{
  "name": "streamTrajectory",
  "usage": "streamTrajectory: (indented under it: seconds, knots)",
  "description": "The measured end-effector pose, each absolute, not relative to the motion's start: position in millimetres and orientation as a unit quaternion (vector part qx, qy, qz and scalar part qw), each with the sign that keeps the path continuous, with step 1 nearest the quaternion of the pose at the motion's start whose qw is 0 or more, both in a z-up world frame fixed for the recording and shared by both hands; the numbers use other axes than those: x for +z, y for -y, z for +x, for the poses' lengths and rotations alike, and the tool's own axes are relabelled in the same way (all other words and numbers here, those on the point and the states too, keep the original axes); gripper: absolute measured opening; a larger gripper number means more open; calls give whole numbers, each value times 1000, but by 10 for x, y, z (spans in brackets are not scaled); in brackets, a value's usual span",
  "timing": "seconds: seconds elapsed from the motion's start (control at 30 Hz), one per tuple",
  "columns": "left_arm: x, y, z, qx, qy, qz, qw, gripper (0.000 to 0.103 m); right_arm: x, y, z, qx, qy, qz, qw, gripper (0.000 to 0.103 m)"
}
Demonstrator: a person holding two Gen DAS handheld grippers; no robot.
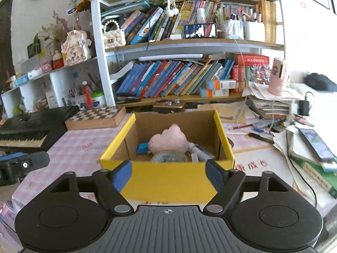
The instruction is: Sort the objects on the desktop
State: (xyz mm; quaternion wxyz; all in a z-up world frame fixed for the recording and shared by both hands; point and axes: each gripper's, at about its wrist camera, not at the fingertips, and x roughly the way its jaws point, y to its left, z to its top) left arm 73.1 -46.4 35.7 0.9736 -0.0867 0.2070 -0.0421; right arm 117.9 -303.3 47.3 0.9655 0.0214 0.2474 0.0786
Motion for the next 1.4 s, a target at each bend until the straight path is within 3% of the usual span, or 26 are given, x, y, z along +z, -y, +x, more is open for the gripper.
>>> streamTrajectory:
  seconds: [0.4,1.4]
  knots:
    - [128,293,105,-42,-234,-70,969,103,261,2662,491,34,-280,31,959,99]
    - [26,118,-331,-39,-262,-52,963,103,123,2277,104,31,-311,-14,950,102]
